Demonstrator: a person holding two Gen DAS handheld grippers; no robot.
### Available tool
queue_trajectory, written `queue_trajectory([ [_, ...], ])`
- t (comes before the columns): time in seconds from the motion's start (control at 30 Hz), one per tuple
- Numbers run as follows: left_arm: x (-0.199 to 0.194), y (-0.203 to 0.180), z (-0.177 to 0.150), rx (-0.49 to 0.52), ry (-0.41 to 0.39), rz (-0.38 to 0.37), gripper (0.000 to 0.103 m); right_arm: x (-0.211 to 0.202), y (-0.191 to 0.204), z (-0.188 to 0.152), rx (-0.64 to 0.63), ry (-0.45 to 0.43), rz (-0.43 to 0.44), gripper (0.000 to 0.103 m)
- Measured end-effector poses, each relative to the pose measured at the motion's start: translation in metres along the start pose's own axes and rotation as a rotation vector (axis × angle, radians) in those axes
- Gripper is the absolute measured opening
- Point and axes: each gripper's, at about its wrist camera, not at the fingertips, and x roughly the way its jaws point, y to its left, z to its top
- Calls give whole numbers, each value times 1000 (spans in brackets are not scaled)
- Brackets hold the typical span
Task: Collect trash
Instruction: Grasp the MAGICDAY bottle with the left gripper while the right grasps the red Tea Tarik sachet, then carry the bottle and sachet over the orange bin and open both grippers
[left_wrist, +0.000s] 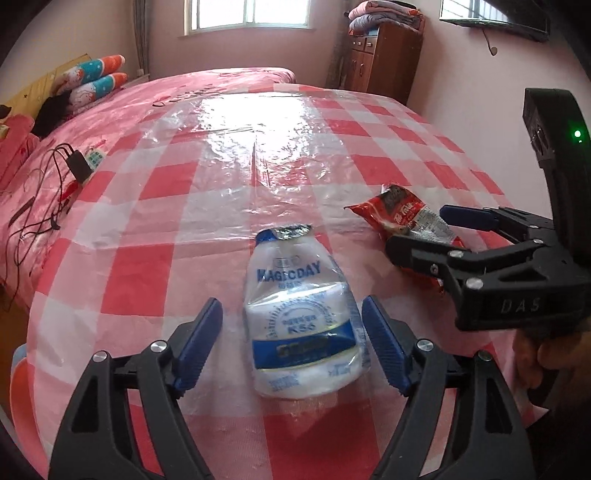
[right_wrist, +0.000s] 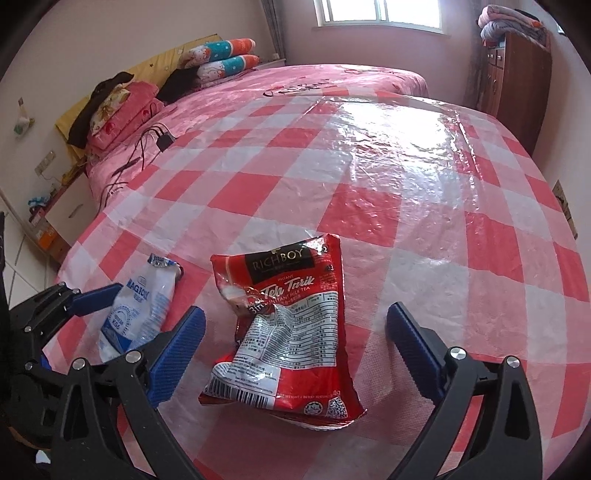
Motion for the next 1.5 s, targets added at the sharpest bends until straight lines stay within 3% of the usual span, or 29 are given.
queue_trajectory([
  [0.17, 0, -2, 0, 7, -10, 48, 60, 3, 8, -1, -32, 13, -52, 97],
  [0.27, -3, 5, 0, -17, -18, 19, 59, 5, 12, -1, -46, 17, -93, 92],
  [0.33, -4, 9, -1, -36, -24, 1, 59, 6, 15, -1, -59, 17, -145, 83],
  [0.47, -7, 19, -5, -77, -34, -31, 59, 6, 17, -2, -73, 11, -146, 75],
  [0.53, -10, 24, -7, -91, -34, -41, 59, 3, 17, -3, -80, 0, -144, 60],
  [0.73, -24, 43, -14, -137, -57, -58, 59, 1, 26, -3, -113, -15, -175, 54],
  [1.17, -58, 87, -34, -203, -113, -38, 59, -14, 15, -7, 57, -55, -86, 50],
  [1.5, -76, 122, -52, -266, -134, -1, 59, -25, 62, -3, -12, -77, -20, 50],
])
